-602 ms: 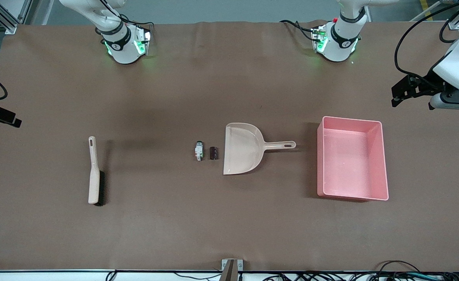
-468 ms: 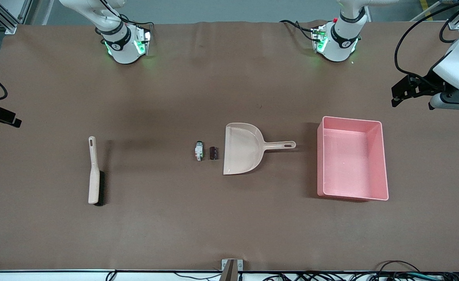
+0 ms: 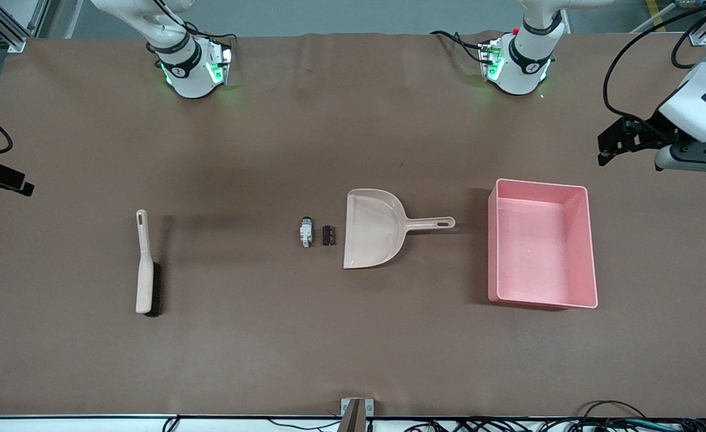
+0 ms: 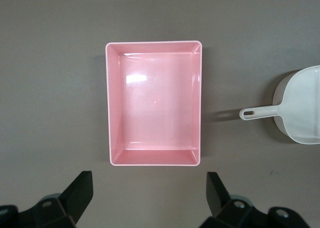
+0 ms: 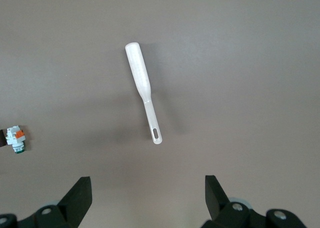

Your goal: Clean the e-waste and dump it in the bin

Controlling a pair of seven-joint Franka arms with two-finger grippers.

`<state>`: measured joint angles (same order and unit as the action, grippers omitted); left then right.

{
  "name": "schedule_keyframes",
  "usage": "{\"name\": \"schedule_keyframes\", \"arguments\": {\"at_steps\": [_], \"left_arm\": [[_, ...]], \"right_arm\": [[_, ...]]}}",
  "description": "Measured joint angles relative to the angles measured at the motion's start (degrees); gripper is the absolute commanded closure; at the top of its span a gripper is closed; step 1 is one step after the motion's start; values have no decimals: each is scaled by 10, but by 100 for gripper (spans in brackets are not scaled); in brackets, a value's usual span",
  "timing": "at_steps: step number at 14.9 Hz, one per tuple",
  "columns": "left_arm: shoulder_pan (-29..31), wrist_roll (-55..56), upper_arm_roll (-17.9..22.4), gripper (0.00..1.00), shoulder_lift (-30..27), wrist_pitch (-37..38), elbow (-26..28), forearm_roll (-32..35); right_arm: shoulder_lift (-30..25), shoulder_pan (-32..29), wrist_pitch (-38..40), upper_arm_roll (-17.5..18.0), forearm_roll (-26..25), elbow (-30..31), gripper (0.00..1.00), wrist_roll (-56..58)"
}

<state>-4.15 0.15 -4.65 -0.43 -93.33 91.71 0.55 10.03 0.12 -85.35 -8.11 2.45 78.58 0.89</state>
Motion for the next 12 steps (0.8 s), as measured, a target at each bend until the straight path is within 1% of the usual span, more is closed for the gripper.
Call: {"name": "schedule_keyframes", "arguments": {"at_steps": [1, 3, 7, 9, 12], "left_arm": [[-7, -3, -4, 0, 6, -7, 4, 0], [-19, -13, -26, 0, 18, -43, 28, 0], [-25, -33, -96, 1, 39, -127, 95, 1], [-26, -50, -133, 2, 50, -177, 132, 4], [-29, -90, -173, 2, 77, -210, 158, 20]], "right_arm": [[0, 4, 0, 0, 0, 0, 0, 0], [0, 7, 0, 0, 0, 3, 0, 0], [1, 28, -10, 1, 0, 16, 0, -4], [2, 36, -55, 2, 0, 54, 0, -10], [9, 36, -148, 1, 2, 152, 0, -12]]}}
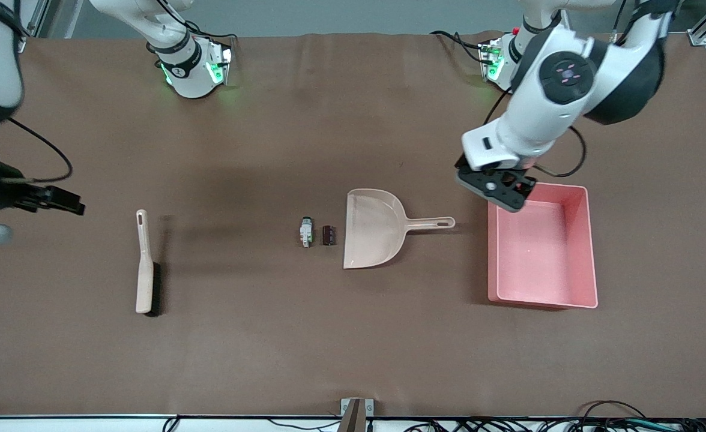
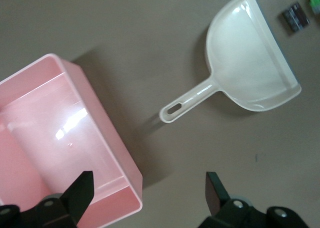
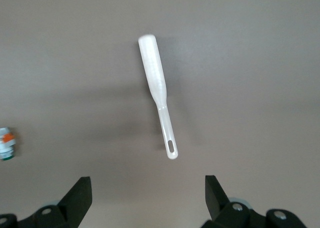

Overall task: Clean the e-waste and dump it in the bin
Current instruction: 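Grasp the dustpan handle with the left gripper while the right gripper grasps the brush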

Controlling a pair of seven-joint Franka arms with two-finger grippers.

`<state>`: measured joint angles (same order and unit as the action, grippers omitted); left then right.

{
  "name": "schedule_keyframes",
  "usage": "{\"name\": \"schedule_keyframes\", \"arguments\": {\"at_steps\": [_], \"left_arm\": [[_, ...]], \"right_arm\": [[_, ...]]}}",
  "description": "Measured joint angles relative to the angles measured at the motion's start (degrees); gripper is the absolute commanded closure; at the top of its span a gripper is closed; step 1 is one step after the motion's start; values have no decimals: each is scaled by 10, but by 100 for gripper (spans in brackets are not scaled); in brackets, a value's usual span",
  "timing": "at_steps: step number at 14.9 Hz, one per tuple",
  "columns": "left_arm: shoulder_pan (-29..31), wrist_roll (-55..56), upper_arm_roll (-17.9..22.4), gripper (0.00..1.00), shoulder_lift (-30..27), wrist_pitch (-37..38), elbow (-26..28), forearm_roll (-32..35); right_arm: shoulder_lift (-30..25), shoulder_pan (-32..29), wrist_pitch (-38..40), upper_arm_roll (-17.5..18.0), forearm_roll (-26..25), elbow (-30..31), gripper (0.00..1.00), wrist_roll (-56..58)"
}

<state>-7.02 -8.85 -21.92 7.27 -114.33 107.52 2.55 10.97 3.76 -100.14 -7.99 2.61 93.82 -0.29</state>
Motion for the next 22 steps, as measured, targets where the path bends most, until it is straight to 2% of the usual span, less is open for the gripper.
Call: {"name": "schedule_keyframes", "arguments": {"at_steps": [3, 5, 7, 11, 15, 17, 19, 22], "left_arm": [[0, -153, -7, 0, 45, -63, 4, 3], [-2, -212, -7, 0, 77, -87, 4, 3], [-18, -227, -8, 1, 97, -94, 3, 17], [-63, -185, -10, 2, 117, -94, 2, 96], [-97, -178, -10, 3, 153, -94, -10, 179], [-104, -179, -10, 4, 175, -94, -17, 211], [-106, -180, -10, 6, 193, -94, -21, 235], [-117, -182, -11, 7, 213, -94, -35, 247]], "right_arm": [[10, 3, -133, 1, 1, 116, 0, 0], [23, 6, -185, 1, 1, 153, 0, 0], [43, 10, -227, 2, 1, 170, 0, 1], [99, 13, -343, 2, 1, 210, 0, 46], [126, 12, -360, 1, 2, 213, 0, 66], [126, 6, -360, 0, 20, 213, 0, 90], [126, -2, -358, -1, 43, 213, 4, 124], [126, -11, -354, -1, 51, 213, 8, 136]]}}
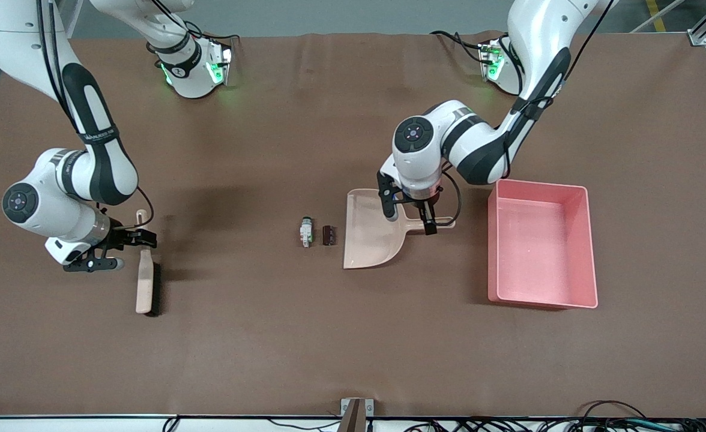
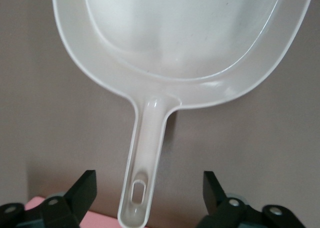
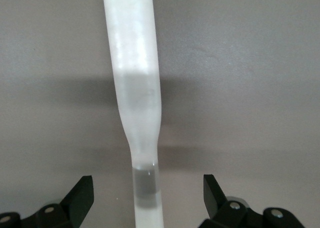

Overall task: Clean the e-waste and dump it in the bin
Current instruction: 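Grasp the dustpan handle with the left gripper while the right gripper grasps the brush, then lift the white brush with the right gripper toward the components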

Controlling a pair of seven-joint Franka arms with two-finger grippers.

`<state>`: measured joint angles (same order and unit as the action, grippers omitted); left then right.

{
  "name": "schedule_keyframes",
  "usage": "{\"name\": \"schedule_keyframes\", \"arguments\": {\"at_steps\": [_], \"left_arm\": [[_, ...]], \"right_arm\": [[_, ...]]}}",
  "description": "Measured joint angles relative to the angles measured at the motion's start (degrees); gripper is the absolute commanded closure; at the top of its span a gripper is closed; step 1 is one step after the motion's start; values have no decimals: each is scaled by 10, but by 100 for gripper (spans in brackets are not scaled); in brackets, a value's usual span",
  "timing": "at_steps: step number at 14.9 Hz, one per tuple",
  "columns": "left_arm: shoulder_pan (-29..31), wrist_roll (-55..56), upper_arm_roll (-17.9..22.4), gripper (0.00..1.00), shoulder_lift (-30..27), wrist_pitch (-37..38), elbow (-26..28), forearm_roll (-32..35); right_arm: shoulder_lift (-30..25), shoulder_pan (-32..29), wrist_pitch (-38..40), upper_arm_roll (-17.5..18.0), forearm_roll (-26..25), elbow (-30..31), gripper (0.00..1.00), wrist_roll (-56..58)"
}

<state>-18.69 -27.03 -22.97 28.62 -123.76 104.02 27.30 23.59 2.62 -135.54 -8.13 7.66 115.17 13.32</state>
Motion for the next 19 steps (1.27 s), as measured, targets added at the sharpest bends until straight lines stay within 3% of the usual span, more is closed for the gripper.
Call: {"name": "schedule_keyframes", "arguments": {"at_steps": [4, 6, 13, 17, 19], "left_arm": [[-10, 0, 0, 9, 27, 0, -27, 18], [-12, 0, 0, 9, 40, 0, -35, 32], [-16, 0, 0, 10, 60, 0, -39, 45], [-16, 0, 0, 13, 67, 0, -39, 50], [-16, 0, 0, 14, 72, 0, -39, 50]], "right_arm": [[0, 1, 6, 2, 0, 4, 29, 2], [0, 2, 6, 2, 1, 10, 32, 4], [0, 2, 7, 3, 1, 19, 65, 4], [0, 2, 7, 3, 1, 20, 98, 4], [0, 2, 7, 3, 1, 20, 100, 4]]}}
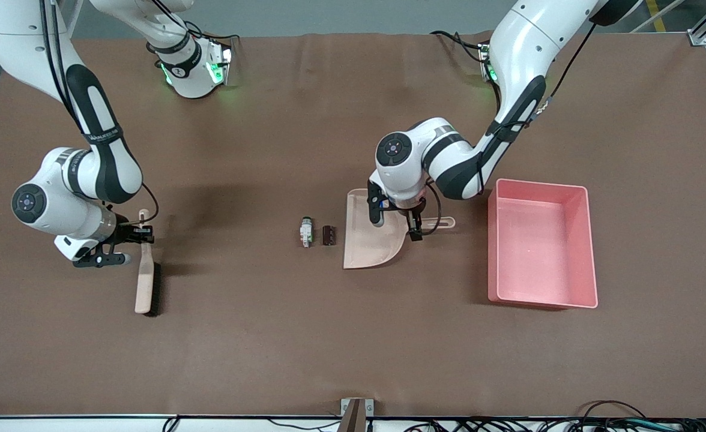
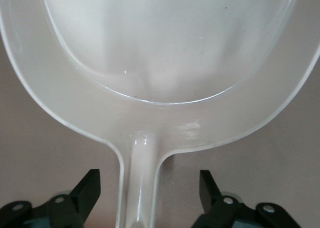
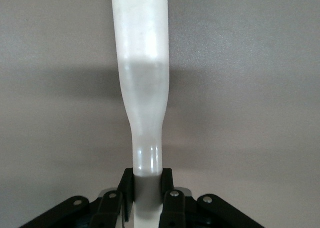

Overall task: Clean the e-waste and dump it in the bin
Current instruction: 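Lift the white brush with the right gripper toward the components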

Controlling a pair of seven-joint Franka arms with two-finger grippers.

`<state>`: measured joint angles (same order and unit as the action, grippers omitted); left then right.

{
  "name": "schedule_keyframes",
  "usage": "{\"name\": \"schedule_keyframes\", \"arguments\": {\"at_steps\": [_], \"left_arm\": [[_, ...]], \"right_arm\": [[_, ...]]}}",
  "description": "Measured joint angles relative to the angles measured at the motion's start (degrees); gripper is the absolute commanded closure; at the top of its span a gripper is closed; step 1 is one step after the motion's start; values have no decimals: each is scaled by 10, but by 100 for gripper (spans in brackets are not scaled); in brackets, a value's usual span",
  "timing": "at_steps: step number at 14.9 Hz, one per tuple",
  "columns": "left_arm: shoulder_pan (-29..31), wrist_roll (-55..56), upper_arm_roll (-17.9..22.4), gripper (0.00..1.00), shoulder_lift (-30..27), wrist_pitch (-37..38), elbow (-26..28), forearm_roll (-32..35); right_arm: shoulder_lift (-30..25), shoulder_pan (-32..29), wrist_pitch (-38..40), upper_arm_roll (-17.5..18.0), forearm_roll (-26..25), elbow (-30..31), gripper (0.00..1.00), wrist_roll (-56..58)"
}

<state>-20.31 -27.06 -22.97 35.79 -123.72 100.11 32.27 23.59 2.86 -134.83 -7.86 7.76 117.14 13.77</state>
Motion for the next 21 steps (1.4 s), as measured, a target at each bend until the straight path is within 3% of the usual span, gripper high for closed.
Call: {"name": "schedule_keyframes", "arguments": {"at_steps": [5, 7, 13, 17, 20, 21], "left_arm": [[0, 0, 0, 18, 7, 0, 0, 0], [-2, 0, 0, 24, 9, 0, 0, 0], [-3, -1, 0, 40, 14, 0, -1, 1], [-3, -3, 0, 59, 14, 0, -4, 1], [-4, -5, 0, 81, 14, 0, -5, 1], [-4, -5, 0, 83, 14, 0, -6, 1]], "right_arm": [[-1, 0, -1, 0, 6, -2, 100, -1], [-5, 0, 3, 0, 26, -10, 100, -4], [-34, 56, 116, 5, 36, -73, 100, -114], [-40, 137, 114, 7, 44, -45, 100, -196], [-44, 206, 85, 8, 60, -9, 100, -280], [-44, 228, 76, 8, 78, 1, 100, -298]]}}
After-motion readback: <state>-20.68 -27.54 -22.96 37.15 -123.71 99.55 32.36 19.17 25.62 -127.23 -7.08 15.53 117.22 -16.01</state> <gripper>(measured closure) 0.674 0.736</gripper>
